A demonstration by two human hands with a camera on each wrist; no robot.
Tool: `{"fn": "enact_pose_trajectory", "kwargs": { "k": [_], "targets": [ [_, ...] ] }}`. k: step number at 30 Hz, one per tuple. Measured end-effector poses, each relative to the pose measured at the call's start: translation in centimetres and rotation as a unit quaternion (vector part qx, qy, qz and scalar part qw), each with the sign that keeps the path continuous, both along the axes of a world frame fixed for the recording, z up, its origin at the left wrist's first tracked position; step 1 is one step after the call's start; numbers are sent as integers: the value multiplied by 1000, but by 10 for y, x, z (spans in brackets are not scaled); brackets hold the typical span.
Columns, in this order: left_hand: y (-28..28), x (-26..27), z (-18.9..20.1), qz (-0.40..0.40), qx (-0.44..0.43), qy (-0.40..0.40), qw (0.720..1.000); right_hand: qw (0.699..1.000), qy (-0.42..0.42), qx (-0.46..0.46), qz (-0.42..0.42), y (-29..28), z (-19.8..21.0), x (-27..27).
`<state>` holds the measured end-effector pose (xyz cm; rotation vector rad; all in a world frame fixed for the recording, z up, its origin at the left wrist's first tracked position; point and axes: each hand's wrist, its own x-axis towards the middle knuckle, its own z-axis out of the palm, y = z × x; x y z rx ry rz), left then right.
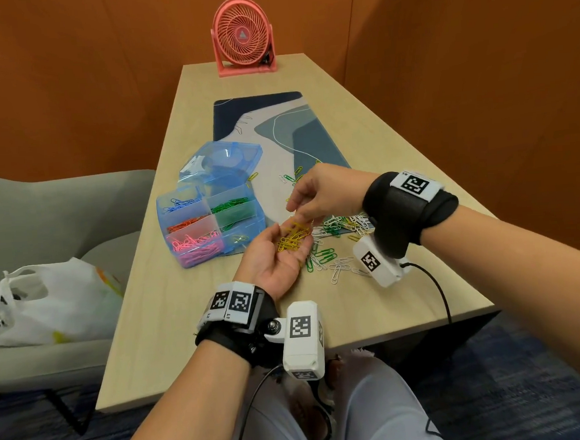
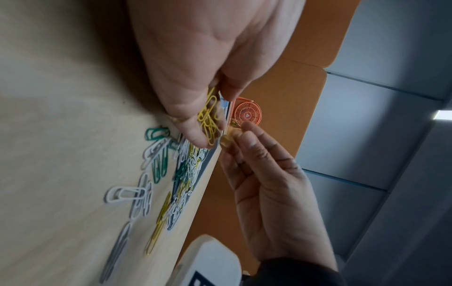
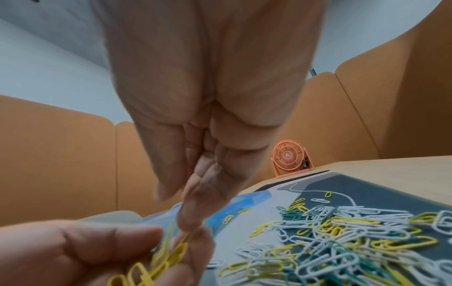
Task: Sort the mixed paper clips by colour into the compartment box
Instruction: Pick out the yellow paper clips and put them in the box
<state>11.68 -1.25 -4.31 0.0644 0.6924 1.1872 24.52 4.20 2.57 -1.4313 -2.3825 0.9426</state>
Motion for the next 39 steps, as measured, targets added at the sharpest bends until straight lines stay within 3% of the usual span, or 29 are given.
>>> {"fn": "enact_pose_trajectory", "kwargs": {
  "k": [2,10,16,23,29,39],
  "targets": [
    [1,-2,0,5,-12,0,1000,1000,4,15,-26,5,-2,1],
    [3,-15,1,46,-33,30,998,978,-186,83,-33,19,-26,4],
    [6,-19,1,54,-35,35,997,968,-235,90,-11,22,-27,3],
    [4,-26,2,65,-41,32,997,969,-225,101,-23,24,-17,2],
    [4,-28,3,65,-40,31,997,944,-317,94,-16,28,-7,-6],
    [4,-28,2,63,-41,32,997,963,-241,122,-8,31,-16,-16]
  ]
}}
